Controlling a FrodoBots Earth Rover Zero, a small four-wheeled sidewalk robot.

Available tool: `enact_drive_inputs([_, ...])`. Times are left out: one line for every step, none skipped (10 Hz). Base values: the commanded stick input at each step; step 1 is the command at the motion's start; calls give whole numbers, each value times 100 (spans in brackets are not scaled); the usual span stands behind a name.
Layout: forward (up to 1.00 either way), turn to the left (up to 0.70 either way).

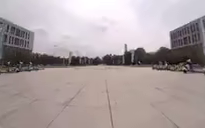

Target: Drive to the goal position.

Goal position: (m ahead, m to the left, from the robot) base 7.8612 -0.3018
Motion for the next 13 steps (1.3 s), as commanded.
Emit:
enact_drive_inputs([70,2])
enact_drive_inputs([70,2])
enact_drive_inputs([70,2])
enact_drive_inputs([70,2])
enact_drive_inputs([70,2])
enact_drive_inputs([70,2])
enact_drive_inputs([70,2])
enact_drive_inputs([70,2])
enact_drive_inputs([70,2])
enact_drive_inputs([70,2])
enact_drive_inputs([70,2])
enact_drive_inputs([70,2])
enact_drive_inputs([70,2])
